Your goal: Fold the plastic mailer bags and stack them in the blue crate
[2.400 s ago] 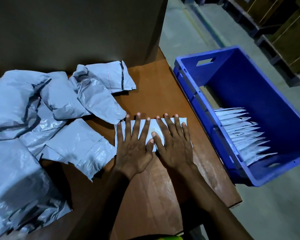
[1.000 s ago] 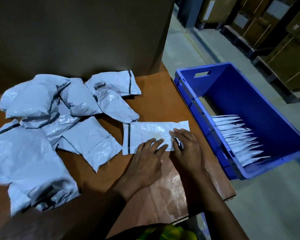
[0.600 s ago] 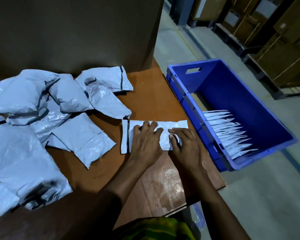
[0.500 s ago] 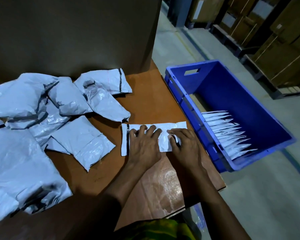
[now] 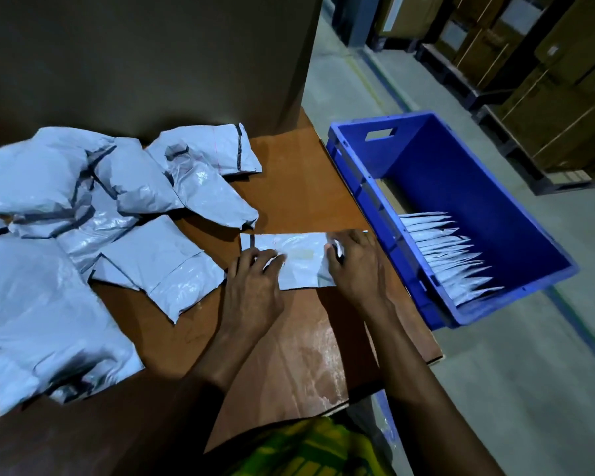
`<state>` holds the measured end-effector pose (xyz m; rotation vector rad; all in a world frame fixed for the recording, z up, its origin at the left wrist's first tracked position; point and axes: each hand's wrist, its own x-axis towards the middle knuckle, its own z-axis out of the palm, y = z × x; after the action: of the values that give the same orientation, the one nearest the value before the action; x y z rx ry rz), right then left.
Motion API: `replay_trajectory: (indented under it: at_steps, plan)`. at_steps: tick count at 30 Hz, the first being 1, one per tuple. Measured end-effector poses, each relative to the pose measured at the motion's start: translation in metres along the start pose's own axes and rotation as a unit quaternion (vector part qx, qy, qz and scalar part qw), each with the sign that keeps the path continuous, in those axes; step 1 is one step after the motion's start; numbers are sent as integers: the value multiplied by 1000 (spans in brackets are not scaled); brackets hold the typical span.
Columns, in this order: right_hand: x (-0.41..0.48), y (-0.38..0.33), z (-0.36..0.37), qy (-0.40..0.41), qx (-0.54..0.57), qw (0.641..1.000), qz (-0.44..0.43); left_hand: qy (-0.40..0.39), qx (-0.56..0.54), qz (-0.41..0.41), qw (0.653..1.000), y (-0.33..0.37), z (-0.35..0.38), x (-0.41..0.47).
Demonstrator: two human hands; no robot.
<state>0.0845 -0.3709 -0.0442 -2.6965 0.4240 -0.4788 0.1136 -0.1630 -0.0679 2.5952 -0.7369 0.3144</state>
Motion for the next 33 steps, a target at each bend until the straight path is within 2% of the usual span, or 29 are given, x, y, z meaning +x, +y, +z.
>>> replay_trajectory:
  at_steps: [5,9,12,16,20,22,24,28,31,33]
  plan:
    - [0,-31,9,-42,20,994,-97,-7,-40,7,999,-2,-4,0]
    - [-24,-34,17,-17,31,997,-70,36,-72,19,997,-14,-9,-13]
    - [-20,-32,15,-36,25,996,-76,37,-73,20,996,-14,-10,-31]
    - [-13,-43,8,-27,26,990,-139,7,-64,30,997,-14,-14,-39]
    - [-31,-54,15,-45,28,983,-177,45,-58,59,996,-19,-21,-55]
    - [-34,-54,17,-37,40,984,-168,56,-64,44,995,-21,-22,-61]
    - [-23,-55,17,-38,51,978,-196,53,-75,19,996,-24,-21,-63]
    - [13,-62,25,-121,42,935,-330,59,-95,-13,994,-22,-23,-60]
    - [23,-63,37,-179,9,924,-337,66,-100,-11,993,-22,-24,-59]
    - [17,-62,46,-166,-37,926,-336,75,-88,18,993,-27,-22,-61]
